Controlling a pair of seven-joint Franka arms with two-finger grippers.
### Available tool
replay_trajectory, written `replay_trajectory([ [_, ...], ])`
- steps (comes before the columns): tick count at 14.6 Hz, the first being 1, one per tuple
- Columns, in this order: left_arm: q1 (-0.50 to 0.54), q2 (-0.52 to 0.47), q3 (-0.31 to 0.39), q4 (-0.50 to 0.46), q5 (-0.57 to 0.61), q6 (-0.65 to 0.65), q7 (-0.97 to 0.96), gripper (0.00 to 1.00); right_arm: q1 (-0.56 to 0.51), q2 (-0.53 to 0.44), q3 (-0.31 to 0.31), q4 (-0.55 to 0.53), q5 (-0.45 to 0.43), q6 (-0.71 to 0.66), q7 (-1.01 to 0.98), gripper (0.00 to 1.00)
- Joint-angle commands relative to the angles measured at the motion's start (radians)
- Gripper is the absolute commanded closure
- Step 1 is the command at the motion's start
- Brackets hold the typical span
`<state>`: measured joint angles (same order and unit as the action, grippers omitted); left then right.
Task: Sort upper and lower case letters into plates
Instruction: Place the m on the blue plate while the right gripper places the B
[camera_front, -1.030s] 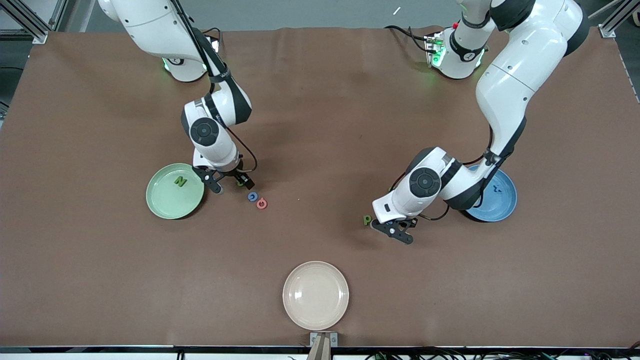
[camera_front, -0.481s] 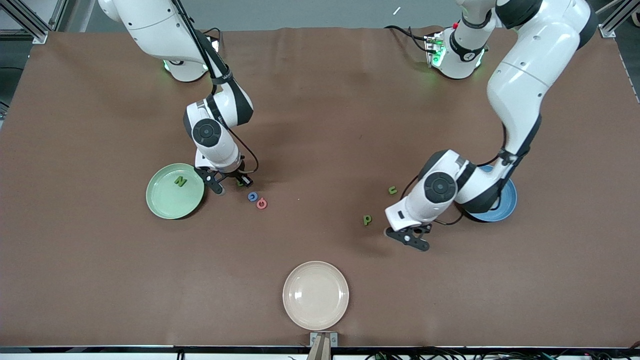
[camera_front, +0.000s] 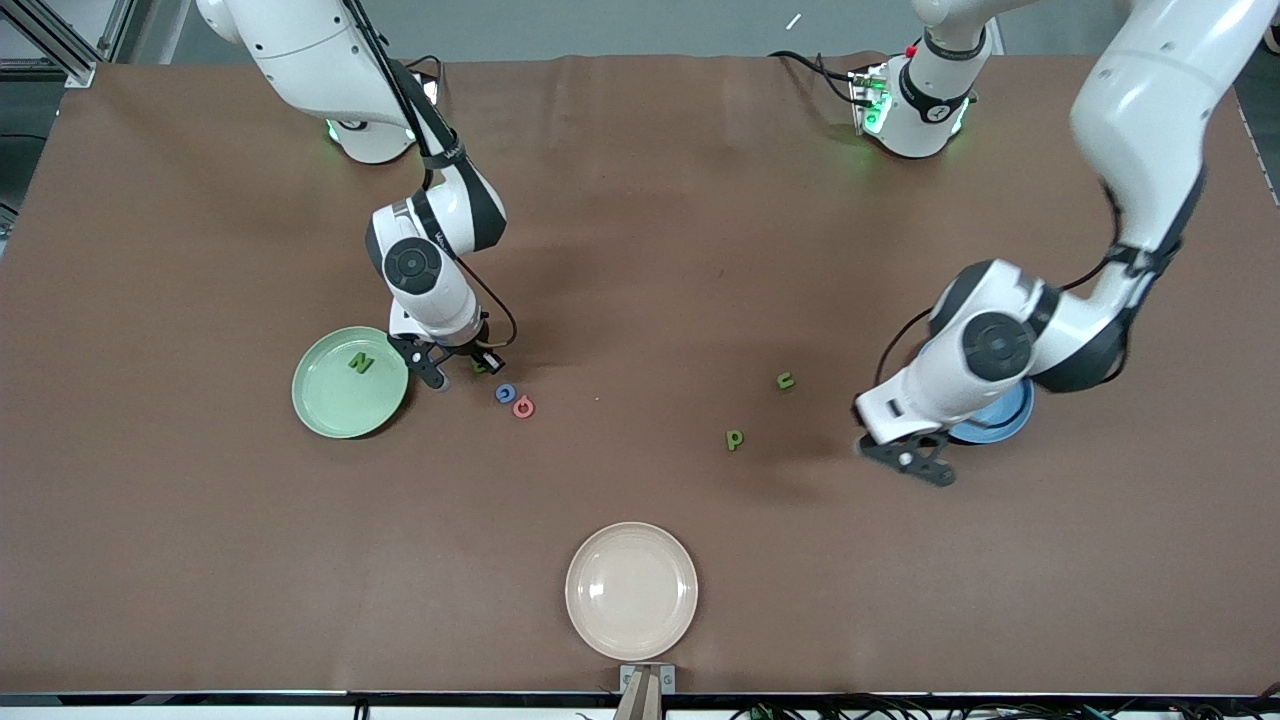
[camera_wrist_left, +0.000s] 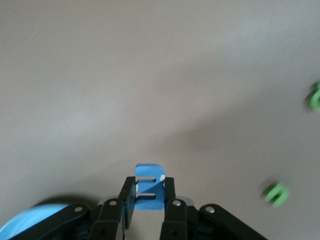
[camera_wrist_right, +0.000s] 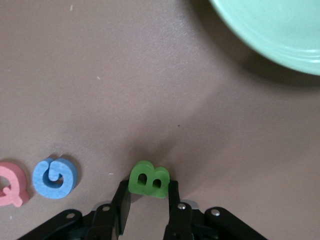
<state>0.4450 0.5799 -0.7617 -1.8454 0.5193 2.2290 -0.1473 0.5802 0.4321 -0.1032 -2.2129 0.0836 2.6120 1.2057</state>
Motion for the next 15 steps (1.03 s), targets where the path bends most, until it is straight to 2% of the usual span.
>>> replay_trajectory([
  [1,0.164,-0.075,-0.071,-0.161,0.042,0.024,0.037,0.88,-0.025,-0.051,-0.010,0.011,-0.004,-0.071,-0.047,1.00],
  [4,0.286,-0.074,-0.096,-0.241,0.146,0.067,0.048,0.88,-0.115,-0.117,-0.010,0.050,-0.005,-0.223,-0.208,1.00],
  [7,0.380,-0.074,-0.097,-0.314,0.211,0.122,0.070,0.88,-0.264,-0.167,-0.010,0.044,-0.007,-0.271,-0.494,1.00],
  [10,0.434,-0.072,-0.100,-0.368,0.215,0.130,0.098,0.88,-0.411,-0.156,-0.009,0.036,-0.007,-0.260,-0.742,1.00],
  [15,0.436,-0.071,-0.099,-0.402,0.215,0.130,0.097,0.86,-0.451,-0.116,-0.007,-0.021,-0.005,-0.136,-0.825,0.99],
])
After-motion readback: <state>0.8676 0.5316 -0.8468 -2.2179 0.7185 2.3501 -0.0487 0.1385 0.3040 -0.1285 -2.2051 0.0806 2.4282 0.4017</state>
